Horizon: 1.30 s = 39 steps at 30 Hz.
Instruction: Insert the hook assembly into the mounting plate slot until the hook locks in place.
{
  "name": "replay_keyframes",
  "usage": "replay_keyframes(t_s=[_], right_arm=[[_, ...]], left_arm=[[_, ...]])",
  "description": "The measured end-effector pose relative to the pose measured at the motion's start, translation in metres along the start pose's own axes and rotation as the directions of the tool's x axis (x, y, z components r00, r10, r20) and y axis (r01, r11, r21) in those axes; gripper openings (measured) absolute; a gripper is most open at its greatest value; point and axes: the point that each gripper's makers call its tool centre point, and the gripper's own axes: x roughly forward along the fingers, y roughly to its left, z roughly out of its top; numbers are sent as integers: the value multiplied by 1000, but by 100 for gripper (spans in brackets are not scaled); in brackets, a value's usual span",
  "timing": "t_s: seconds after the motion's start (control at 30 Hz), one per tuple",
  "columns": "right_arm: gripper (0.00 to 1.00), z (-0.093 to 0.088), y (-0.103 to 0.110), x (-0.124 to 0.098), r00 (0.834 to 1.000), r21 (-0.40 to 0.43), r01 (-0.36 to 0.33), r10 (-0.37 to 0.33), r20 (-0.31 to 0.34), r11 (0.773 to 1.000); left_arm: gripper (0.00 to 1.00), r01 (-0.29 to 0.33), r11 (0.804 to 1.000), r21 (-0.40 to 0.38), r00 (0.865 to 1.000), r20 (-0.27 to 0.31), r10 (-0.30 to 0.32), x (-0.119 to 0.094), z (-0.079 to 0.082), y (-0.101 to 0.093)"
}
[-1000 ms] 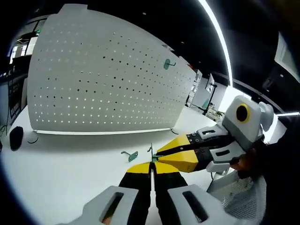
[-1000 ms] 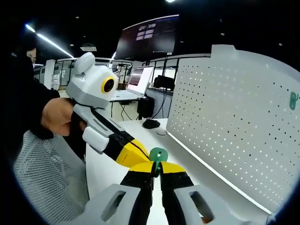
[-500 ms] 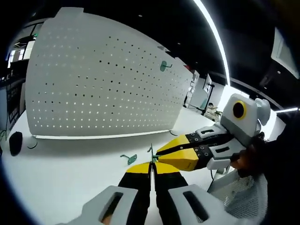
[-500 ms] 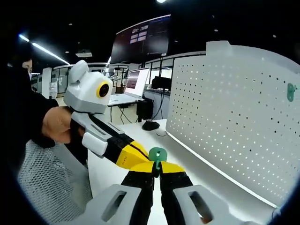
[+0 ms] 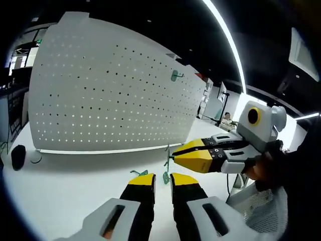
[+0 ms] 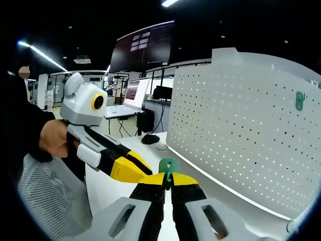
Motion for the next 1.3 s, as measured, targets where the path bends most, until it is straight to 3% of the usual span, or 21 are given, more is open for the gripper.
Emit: replay_keyframes(t_s=[0.47,0.77,1.0,1.3], right_arm=[[1,5,-28,-13,995,31,98,-99,24,995],[1,13,-70,-34,972,80,222,-227,57,972],[1,30,-115,-60,930,94,351,-359,86,932],[1,73,-187,-106,835,100,515,-525,164,851]], left_arm=[[42,30,998,48,998,53,-32,0,11,-10],[53,62,993,100,996,56,-68,1,13,-22],[60,69,991,112,995,57,-76,0,15,-25],[60,76,990,117,995,55,-83,0,14,-27]])
